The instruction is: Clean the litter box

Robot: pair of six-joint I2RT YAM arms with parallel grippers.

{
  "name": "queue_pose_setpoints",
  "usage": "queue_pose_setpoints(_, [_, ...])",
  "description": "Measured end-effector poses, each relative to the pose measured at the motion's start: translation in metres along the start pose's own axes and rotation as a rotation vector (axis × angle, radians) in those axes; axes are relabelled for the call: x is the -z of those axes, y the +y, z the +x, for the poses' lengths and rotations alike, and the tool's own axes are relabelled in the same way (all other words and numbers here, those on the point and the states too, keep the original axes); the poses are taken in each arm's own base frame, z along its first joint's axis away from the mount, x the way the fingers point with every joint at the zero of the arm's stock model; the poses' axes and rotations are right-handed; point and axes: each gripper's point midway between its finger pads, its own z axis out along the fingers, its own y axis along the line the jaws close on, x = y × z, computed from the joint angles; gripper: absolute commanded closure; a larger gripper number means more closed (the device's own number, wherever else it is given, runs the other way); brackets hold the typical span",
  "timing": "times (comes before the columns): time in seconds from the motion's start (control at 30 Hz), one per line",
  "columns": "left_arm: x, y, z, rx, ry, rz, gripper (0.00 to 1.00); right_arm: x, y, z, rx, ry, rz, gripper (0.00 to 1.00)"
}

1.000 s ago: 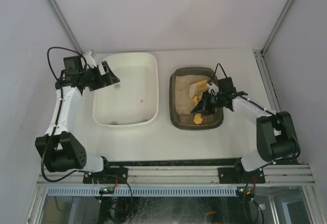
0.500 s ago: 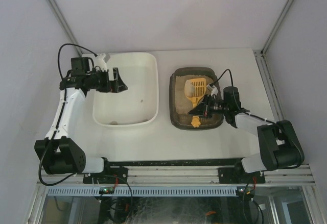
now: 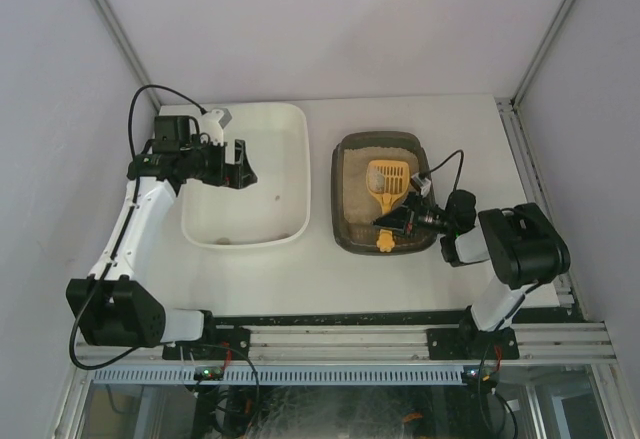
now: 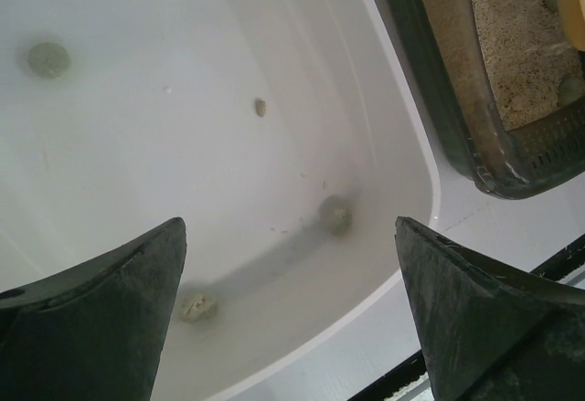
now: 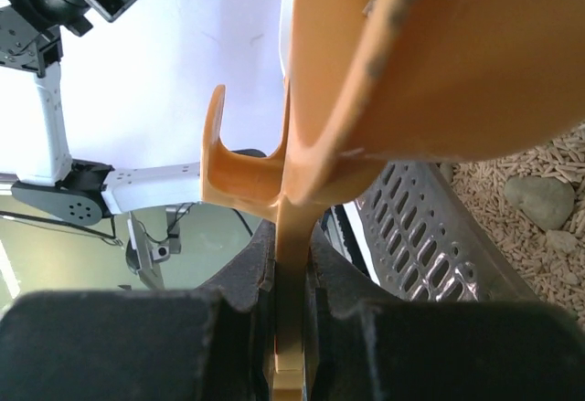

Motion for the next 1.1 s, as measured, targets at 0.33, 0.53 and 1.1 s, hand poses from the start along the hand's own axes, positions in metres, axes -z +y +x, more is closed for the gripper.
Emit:
queue_pose_setpoints(0.33, [0.0,0.001,0.0,-0.008,0.001,-0.007,0.0,-0.003,0.013,-0.002,0.052,-0.001,-0.063,1.0])
queue_pose_setpoints(0.53, [-0.001,0.0,0.0,-0.008,0.003,0.002,0.0,-0.013,0.012,0.016,0.041,0.064,-0.065,1.0])
queue_pose_setpoints(1.1, [-0.011,-0.003,0.013,-0.01,0.031,0.049,0.0,-0.012,-0.01,0.01,-0.002,0.038,0.003,1.0])
